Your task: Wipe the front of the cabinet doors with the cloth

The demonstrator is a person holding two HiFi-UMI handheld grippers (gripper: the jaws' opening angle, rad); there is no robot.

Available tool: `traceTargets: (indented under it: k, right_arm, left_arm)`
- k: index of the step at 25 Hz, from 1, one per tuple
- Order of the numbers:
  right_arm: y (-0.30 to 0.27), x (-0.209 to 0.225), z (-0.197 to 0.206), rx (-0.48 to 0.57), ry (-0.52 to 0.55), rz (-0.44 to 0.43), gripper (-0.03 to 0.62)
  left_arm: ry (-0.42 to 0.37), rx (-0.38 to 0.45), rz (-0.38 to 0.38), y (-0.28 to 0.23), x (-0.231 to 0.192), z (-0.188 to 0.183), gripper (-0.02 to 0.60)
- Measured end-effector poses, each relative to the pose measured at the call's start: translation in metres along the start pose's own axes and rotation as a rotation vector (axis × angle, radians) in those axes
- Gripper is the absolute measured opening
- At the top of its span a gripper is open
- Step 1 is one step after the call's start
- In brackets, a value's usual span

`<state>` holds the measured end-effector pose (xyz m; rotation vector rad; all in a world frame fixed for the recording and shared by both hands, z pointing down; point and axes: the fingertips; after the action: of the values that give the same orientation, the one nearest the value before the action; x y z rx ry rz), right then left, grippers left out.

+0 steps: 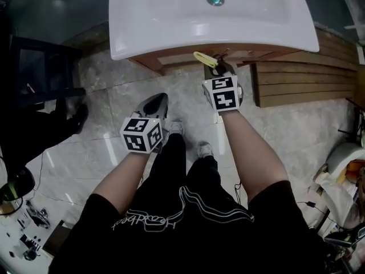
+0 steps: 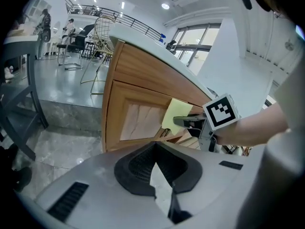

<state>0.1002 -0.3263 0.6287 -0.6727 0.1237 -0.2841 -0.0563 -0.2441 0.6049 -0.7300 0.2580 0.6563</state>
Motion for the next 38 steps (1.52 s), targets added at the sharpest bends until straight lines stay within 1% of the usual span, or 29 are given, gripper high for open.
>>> traceTargets:
  k: [5, 11, 17, 21, 27, 30, 32, 38]
  right_arm:
    - [0.009, 0.033, 0.009, 0.012, -0.051, 0.057, 0.04]
    - [0.014, 0.055, 0.02, 0.002, -0.071, 0.1, 0.04]
    - [0.018, 0.064, 0.025, 0.008, -0.085, 0.123, 0.04]
    - [0.025, 0.064, 0.023, 0.037, -0.088, 0.13, 0.04]
    - [0.036, 0.041, 0.021, 0.07, -0.072, 0.106, 0.04]
    - [0.035, 0.024, 0.022, 0.074, -0.075, 0.082, 0.04]
    - [0.031, 0.007, 0.021, 0.075, -0.057, 0.051, 0.04]
    - [0.013, -0.057, 0.021, 0.07, 0.05, -0.072, 0.04]
  left_arm:
    - [-0.01, -0.017, 0.007, -0.003, 0.008, 0.008, 0.006]
    - [-0.012, -0.026, 0.004, -0.006, 0.01, 0.013, 0.006]
    - [0.0, -0.024, -0.004, -0.006, 0.006, 0.017, 0.006]
    - [0.007, -0.019, -0.01, -0.004, 0.003, 0.019, 0.006]
    - [0.019, 0.002, -0.02, 0.001, -0.004, 0.018, 0.006]
    - [0.028, 0.014, -0.027, 0.005, -0.012, 0.017, 0.006]
    - [0.036, 0.021, -0.036, 0.009, -0.019, 0.017, 0.006]
    - [0.068, 0.038, -0.082, 0.027, -0.05, 0.02, 0.006]
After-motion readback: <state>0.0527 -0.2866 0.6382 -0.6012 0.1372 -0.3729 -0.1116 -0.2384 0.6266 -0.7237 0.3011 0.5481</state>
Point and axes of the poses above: the fingertips, and each gripper's own axes: y backward along the fingers, x to its right, z out of its underside, and after that the axes turned 5 degrees about x, right-handed
